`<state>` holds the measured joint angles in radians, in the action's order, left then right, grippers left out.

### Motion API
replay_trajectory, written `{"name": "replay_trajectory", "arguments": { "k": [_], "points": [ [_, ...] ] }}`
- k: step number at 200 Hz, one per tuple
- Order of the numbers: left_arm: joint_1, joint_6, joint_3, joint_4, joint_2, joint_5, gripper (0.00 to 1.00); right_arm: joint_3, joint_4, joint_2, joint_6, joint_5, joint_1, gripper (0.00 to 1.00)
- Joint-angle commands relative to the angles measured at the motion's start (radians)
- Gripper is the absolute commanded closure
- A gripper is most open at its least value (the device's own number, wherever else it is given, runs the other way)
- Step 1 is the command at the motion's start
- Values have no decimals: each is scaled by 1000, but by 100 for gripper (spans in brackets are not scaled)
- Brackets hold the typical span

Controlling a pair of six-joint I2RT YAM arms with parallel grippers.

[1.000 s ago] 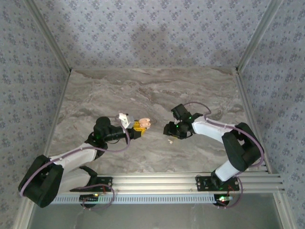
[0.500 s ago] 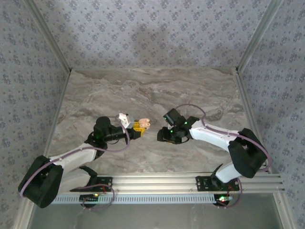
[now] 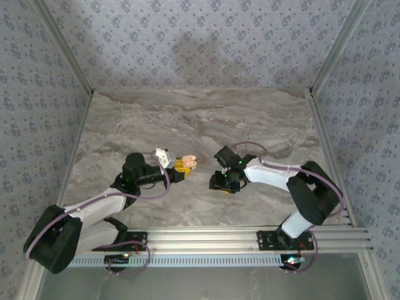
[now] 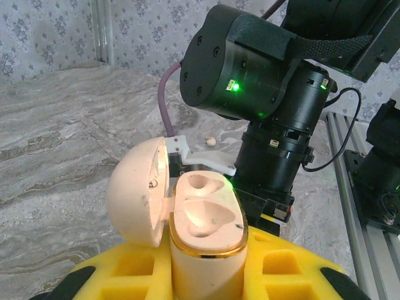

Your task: Insert wireless bluetooth earbuds into charging case

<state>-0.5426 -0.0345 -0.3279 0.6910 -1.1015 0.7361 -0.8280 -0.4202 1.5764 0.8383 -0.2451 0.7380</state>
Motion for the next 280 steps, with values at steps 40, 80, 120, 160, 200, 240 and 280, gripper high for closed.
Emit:
{"name": "replay_trajectory", "arguments": {
  "k": [40, 80, 120, 160, 200, 240, 280],
  "points": [
    [7, 21, -30, 0, 14, 14, 87, -16, -15, 21, -63, 61, -77, 50],
    [10, 27, -33, -19, 29, 8, 87, -84, -62, 70, -118, 52, -95, 50],
    [15, 30, -30, -30, 36, 3, 87, -153, -307, 11, -151, 110, -97, 49],
    [14, 28, -32, -25, 31, 5, 87, -213, -396, -8, -137, 155, -98, 50],
    [15, 27, -37, -22, 25, 13, 87, -214, -356, 52, -98, 123, -104, 53],
    [19, 27, -33, -27, 34, 10, 87, -202, -267, 101, -81, 82, -105, 54],
    [22, 27, -28, -28, 38, 8, 87, -203, -218, 143, -82, 64, -104, 56]
  ]
}}
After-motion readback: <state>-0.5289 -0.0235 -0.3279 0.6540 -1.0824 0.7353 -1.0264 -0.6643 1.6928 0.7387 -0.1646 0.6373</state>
